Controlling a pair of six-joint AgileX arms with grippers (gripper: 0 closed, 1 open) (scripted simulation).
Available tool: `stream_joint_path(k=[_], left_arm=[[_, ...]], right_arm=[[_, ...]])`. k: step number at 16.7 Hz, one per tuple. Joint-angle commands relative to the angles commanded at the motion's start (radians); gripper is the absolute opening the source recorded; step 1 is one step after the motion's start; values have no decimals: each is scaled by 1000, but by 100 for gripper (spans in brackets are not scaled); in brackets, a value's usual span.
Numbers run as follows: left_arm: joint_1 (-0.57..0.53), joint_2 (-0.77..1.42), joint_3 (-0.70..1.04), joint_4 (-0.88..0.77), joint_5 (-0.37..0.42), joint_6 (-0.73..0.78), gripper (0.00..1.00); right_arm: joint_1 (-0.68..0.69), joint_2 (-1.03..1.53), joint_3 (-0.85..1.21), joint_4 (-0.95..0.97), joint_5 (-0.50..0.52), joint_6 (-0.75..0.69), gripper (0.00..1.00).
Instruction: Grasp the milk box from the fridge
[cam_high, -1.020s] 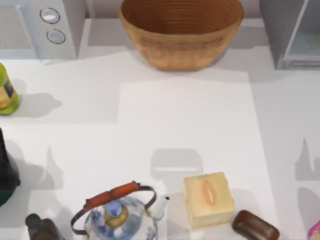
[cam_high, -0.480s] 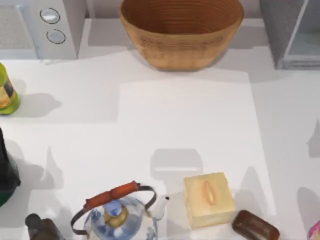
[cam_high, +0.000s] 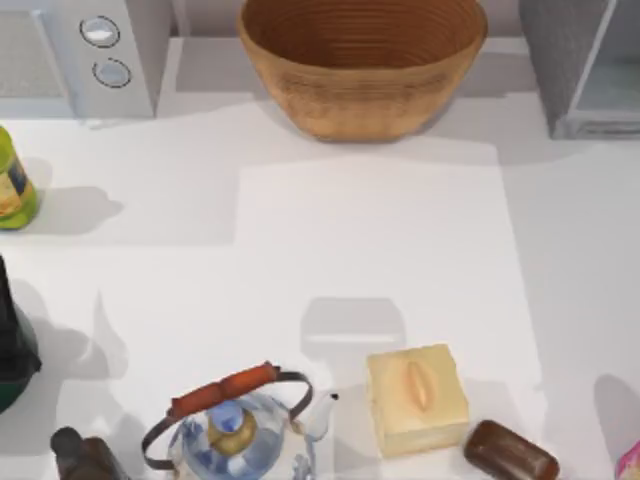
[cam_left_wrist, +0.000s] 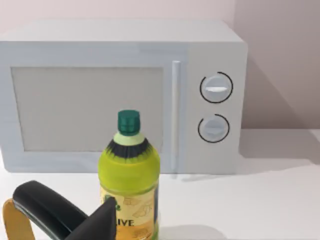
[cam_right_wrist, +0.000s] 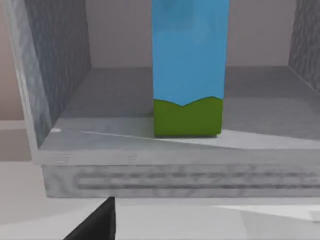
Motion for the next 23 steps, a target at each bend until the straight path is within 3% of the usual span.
stream_joint_path(k=[4,12,23], left_arm=[[0,0,0,0,0,0,100],[0,0,0,0,0,0,100],[0,0,0,0,0,0,100]], right_arm=[[-40,125,22,128,-38,0,100],[-23,156,55,116,-25,0,100],[221,466,747,-250,234,-5,100]])
